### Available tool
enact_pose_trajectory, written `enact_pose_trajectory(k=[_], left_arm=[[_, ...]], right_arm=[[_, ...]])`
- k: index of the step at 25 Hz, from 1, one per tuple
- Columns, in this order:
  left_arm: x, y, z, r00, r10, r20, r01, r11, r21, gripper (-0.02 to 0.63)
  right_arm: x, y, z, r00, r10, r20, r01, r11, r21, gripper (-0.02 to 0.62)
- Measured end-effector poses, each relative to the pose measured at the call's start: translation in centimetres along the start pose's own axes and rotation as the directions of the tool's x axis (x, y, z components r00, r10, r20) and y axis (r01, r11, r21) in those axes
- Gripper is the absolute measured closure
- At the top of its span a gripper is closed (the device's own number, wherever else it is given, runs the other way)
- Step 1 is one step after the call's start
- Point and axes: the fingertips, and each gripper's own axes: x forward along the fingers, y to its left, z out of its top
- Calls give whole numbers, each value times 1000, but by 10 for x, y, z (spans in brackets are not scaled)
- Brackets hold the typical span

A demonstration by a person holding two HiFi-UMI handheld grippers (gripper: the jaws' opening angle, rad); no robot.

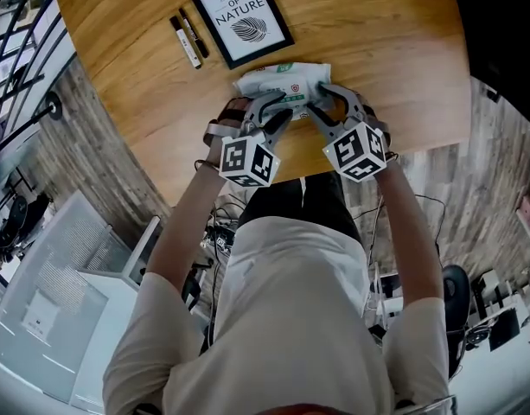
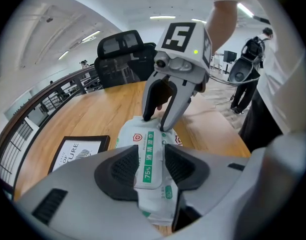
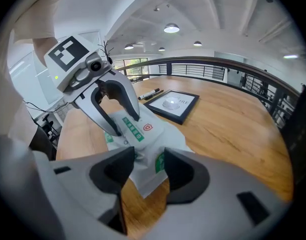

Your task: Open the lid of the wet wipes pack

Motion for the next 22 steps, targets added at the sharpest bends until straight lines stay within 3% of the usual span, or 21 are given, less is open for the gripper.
enact_pose_trajectory(k=[7, 22], left_arm=[[3, 0, -1, 999, 38, -34, -37, 999, 32, 449], [-1, 5, 2, 999, 8, -34, -10, 998, -58, 456]], right_arm=[[0, 1, 0, 1000, -29, 11, 29, 1000, 5, 420], [2, 2, -2, 1000, -24, 6, 24, 1000, -8, 420]])
